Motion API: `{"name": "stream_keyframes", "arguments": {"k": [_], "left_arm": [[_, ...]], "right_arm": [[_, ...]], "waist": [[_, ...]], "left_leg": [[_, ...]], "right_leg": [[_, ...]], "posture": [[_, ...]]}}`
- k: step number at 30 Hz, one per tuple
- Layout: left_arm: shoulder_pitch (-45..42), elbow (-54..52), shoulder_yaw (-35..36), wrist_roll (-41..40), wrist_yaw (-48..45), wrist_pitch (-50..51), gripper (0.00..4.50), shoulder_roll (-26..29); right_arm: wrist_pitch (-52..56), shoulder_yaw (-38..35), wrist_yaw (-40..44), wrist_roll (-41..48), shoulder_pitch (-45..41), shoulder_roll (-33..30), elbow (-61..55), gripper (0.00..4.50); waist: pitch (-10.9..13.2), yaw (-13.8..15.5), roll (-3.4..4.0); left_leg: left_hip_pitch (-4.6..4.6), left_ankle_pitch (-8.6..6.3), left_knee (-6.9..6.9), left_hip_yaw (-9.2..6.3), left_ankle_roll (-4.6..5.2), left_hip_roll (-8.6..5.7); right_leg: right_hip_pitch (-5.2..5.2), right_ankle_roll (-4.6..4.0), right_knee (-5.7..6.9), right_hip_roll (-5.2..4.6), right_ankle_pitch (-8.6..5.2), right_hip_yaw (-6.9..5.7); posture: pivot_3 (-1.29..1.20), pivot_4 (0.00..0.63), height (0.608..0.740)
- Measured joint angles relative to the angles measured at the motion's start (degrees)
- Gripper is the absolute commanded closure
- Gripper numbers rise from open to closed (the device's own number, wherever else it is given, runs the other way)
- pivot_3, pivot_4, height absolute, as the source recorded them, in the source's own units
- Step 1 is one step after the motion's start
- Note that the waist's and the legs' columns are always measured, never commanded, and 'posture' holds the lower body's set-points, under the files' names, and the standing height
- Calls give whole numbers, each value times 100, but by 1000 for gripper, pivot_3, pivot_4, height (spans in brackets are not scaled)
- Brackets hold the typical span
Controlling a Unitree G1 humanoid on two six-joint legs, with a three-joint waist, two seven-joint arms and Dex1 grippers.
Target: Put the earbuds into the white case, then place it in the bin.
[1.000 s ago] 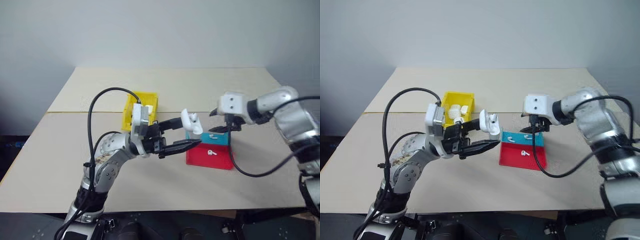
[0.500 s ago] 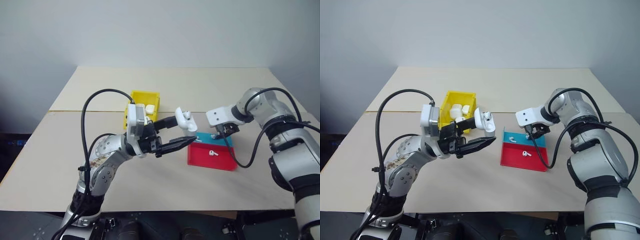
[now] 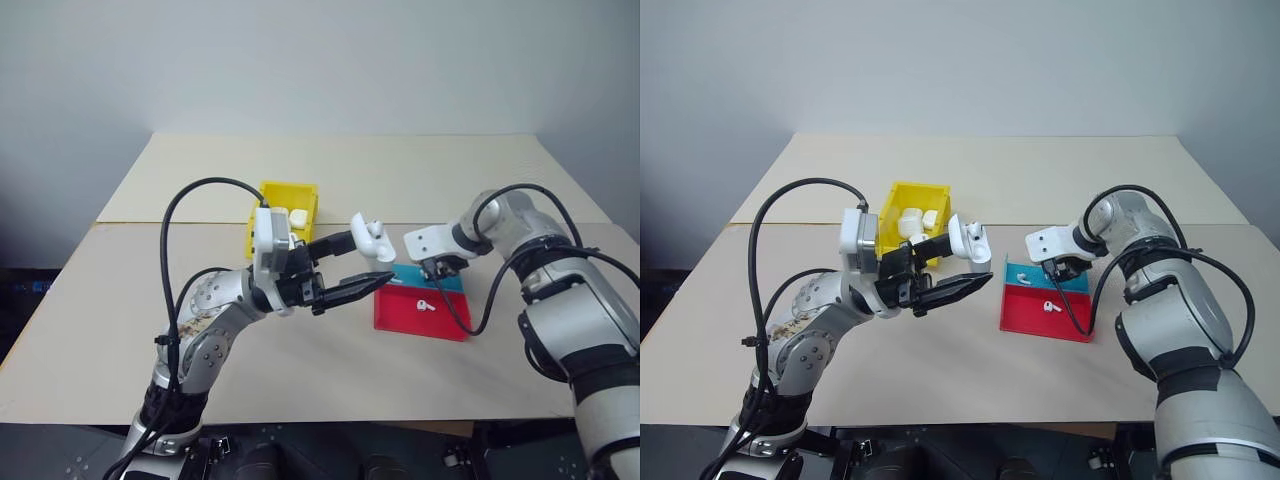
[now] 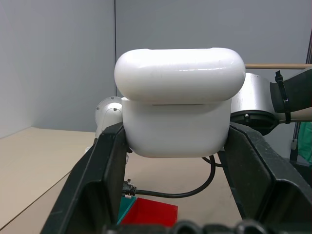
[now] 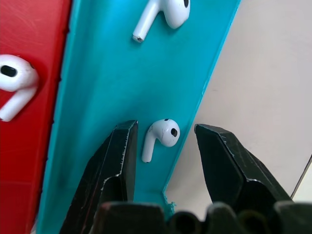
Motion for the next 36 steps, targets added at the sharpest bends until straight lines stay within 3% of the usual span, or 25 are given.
{"name": "stream_keyframes", "arguments": {"k": [10,14,25,32,36], "left_arm": [[66,-185,0,-72,67,9,1757,-3],[137,-198,-1,-155,107,7,1757,-168],[139,-305,0,-239,120,8,1757,-155],[136,-286,23,-309,7,20,1757,29],[53,-143,128,-309,-93,28,1757,235]], "right_arm": [[168,-53,-167,-124,-11,80,125,2205],[216,-55,-192,-167,-9,104,156,3470],[389,-261,-124,-134,25,130,162,3470],[490,-959,588,498,25,-56,-39,3470],[689,-1359,1072,940,-69,-89,-303,2575]], "waist": [[0,-4,1],[0,-5,1],[-1,-6,1],[1,-4,3],[1,-20,4]], "left_leg": [[2,1,0,-1,-1,0],[3,1,1,-1,-1,0],[3,1,1,-1,-2,0],[3,1,0,-1,-1,0],[3,0,0,-1,-1,1]], "right_leg": [[0,0,6,0,0,0],[1,-1,6,0,0,0],[1,-1,8,1,1,0],[1,-1,6,0,1,-1],[1,-1,7,2,1,-1]], "posture": [[0,150,740],[0,150,740],[0,150,740],[0,150,740],[0,150,740]]}}
